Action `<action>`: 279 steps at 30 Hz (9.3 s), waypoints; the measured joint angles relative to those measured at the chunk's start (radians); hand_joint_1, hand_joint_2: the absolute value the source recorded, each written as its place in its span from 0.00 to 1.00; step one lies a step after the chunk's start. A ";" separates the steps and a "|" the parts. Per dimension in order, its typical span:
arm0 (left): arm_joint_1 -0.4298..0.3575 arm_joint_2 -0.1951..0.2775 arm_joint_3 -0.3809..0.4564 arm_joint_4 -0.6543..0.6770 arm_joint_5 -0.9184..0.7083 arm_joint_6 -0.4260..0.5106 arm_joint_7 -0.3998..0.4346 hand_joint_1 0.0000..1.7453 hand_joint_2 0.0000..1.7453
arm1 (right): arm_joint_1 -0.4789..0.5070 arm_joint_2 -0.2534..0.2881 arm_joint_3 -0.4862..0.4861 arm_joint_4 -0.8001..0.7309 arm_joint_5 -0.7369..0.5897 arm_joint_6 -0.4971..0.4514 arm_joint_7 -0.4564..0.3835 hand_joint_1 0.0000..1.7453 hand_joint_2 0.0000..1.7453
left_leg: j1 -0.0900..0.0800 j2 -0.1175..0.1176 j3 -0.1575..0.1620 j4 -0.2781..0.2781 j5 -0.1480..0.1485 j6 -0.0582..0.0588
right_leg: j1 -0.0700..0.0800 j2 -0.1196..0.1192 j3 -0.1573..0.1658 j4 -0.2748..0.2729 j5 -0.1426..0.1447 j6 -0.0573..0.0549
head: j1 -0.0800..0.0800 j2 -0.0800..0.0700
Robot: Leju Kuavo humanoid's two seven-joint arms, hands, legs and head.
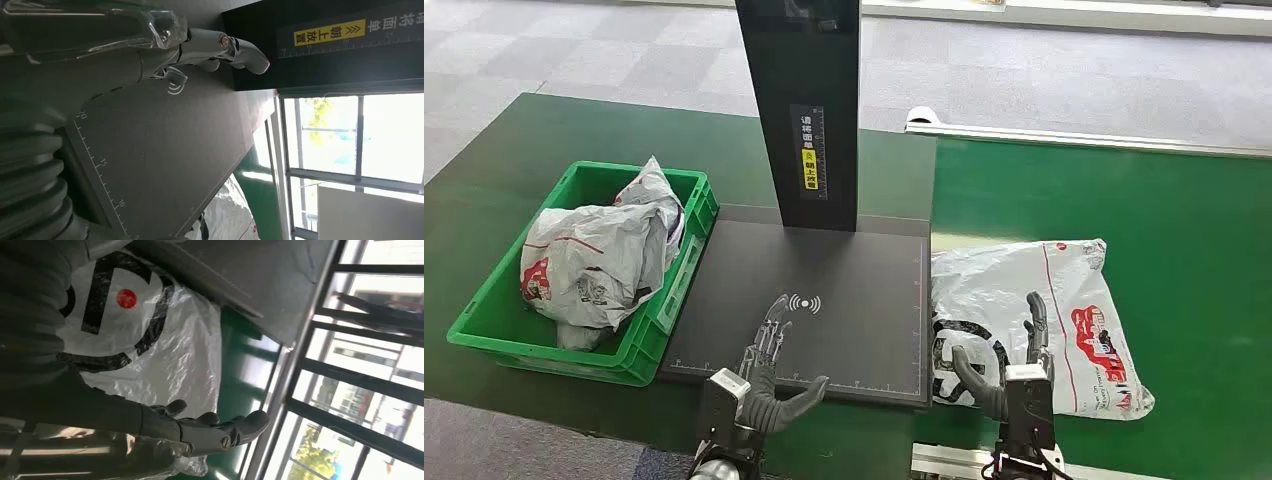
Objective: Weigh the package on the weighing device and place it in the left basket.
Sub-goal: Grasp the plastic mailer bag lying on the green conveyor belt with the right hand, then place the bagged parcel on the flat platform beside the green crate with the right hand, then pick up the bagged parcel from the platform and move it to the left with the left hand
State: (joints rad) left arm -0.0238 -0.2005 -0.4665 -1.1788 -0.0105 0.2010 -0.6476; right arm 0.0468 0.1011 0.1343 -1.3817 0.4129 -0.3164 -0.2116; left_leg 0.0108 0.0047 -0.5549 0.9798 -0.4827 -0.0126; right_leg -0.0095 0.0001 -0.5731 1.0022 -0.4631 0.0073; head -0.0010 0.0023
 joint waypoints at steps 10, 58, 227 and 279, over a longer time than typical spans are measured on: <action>-0.011 -0.024 0.004 -0.010 -0.030 -0.034 0.046 0.00 1.00 | -0.204 -0.091 -0.218 0.252 0.335 0.086 0.327 0.00 1.00 | -0.002 -0.003 0.000 0.001 0.001 0.002 | -0.003 -0.003 0.000 0.000 0.002 0.002 | 0.000 0.000; -0.002 -0.019 0.033 -0.040 -0.044 -0.022 0.071 0.00 1.00 | -0.223 -0.059 -0.289 0.345 0.364 0.100 0.246 1.00 1.00 | -0.001 -0.003 -0.001 0.000 0.001 0.001 | -0.001 -0.003 -0.001 0.000 0.001 0.002 | 0.000 0.000; 0.014 -0.013 0.231 -0.249 -0.017 0.067 0.000 0.00 1.00 | -0.121 0.069 0.092 0.067 0.011 0.310 -0.044 1.00 1.00 | -0.001 -0.003 -0.002 -0.001 0.001 0.000 | -0.001 -0.002 -0.002 0.000 0.000 0.001 | 0.000 0.000; -0.060 -0.037 0.056 -0.173 -0.231 0.006 0.099 0.00 1.00 | -0.114 0.038 0.055 -0.069 -0.062 -0.089 -0.261 0.00 1.00 | -0.001 -0.003 -0.002 0.000 0.001 0.001 | -0.002 -0.002 -0.002 0.000 0.001 0.002 | 0.000 0.000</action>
State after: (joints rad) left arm -0.0836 -0.2379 -0.4102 -1.3521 -0.2416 0.2071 -0.5489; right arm -0.0673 0.1394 0.1896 -1.4506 0.3513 -0.4049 -0.4731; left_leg 0.0095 0.0021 -0.5567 0.9798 -0.4819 -0.0119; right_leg -0.0112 -0.0017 -0.5752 1.0021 -0.4625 0.0088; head -0.0009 0.0023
